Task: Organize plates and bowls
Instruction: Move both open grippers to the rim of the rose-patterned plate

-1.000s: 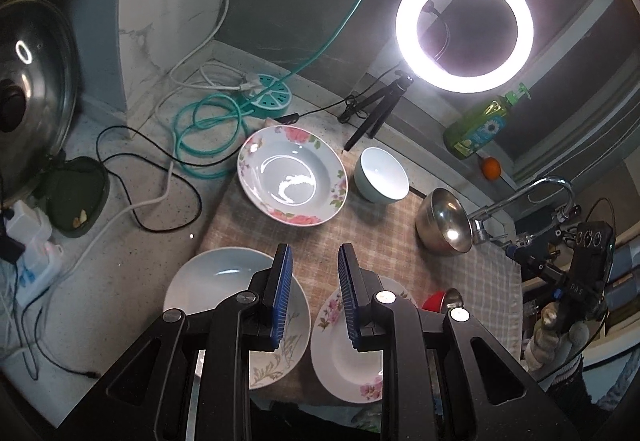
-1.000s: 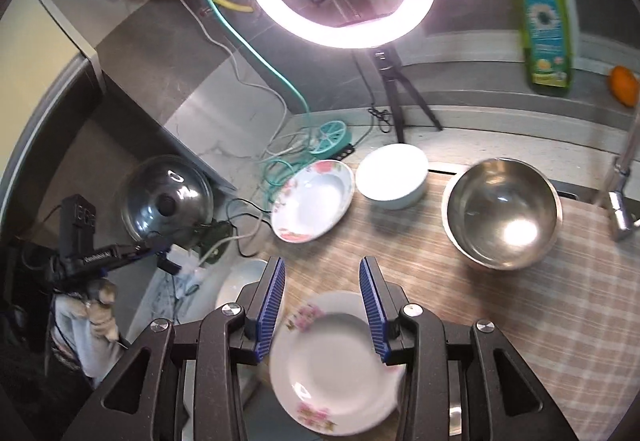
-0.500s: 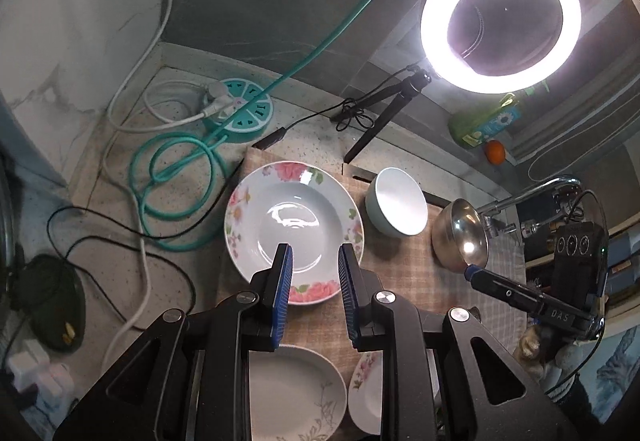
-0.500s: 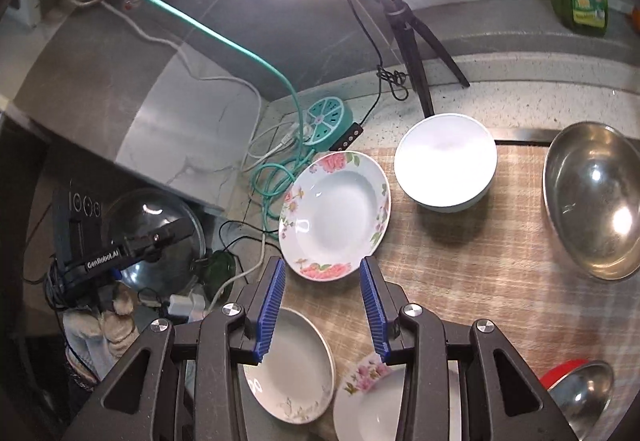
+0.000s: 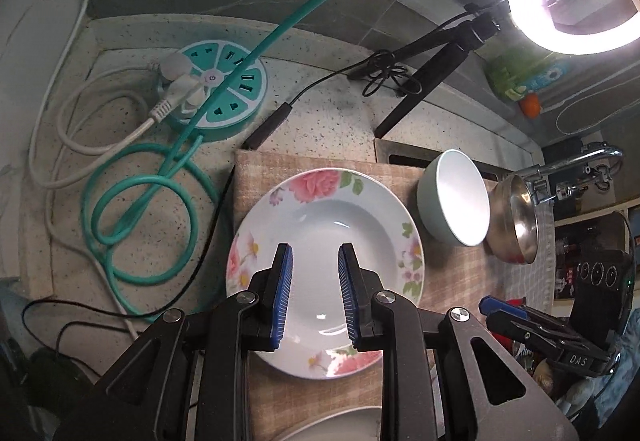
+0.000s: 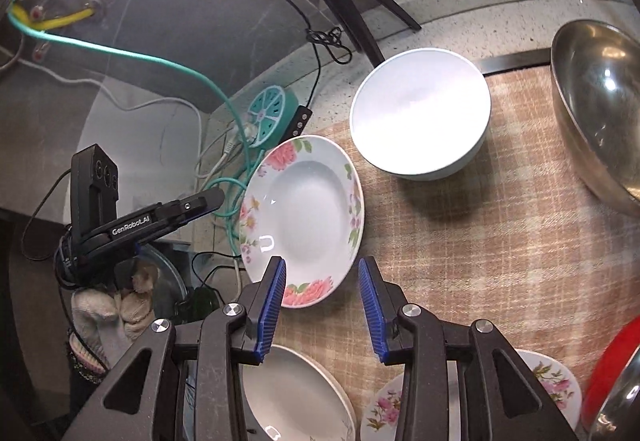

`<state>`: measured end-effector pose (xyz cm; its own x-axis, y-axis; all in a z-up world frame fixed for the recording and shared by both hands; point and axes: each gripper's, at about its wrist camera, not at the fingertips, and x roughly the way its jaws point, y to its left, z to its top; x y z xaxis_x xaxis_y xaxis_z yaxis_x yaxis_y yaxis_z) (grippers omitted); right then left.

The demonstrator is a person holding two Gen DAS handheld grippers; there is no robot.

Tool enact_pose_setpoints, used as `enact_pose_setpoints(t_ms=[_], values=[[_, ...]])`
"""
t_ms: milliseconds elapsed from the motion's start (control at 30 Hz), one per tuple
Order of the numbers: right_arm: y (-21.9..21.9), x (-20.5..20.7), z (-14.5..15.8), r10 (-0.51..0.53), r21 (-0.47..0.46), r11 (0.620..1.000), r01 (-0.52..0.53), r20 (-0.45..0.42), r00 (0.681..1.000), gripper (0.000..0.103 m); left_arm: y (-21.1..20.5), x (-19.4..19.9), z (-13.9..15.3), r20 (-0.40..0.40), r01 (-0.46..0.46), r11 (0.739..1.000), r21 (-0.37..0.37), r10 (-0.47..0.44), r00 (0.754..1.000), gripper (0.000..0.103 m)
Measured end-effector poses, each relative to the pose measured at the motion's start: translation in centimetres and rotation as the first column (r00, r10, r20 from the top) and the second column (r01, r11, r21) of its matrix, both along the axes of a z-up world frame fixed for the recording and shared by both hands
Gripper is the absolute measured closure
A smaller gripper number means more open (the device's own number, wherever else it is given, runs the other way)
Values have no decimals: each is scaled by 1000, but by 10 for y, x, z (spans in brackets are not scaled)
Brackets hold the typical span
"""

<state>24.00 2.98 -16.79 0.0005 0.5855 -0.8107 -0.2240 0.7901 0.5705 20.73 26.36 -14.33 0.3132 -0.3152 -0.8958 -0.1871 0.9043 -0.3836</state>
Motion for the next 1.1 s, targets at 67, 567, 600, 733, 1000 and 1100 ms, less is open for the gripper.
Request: enact_pose_setpoints(t_ms=[67,567,600,733,1000,1100], values=[[2,1,-6,-14,-4,1000,14,-8,1000,69,3,5,-6,-7,-4,1000,-6,4,1000,81],[12,2,-38,-57,-40,998,56,-43,997,73,20,19,-27,-37,26,998,51,-25,999,81],[13,1,-40,-57,-42,998,55,-44,997,73,20,19,-29,-38,27,999,47,-25,999,81],[16,2,-44,-59,-51,997,57,-45,997,73,19,19,-31,-36,37,998,43,-35,999,81],[19,6,-52,-71,-58,996,68,-54,996,78,21,20,-36,-40,41,999,32,-39,998,81],[20,7,-55,-74,-62,996,70,-55,996,81,21,22,-37,-41,45,999,29,-44,998,81]])
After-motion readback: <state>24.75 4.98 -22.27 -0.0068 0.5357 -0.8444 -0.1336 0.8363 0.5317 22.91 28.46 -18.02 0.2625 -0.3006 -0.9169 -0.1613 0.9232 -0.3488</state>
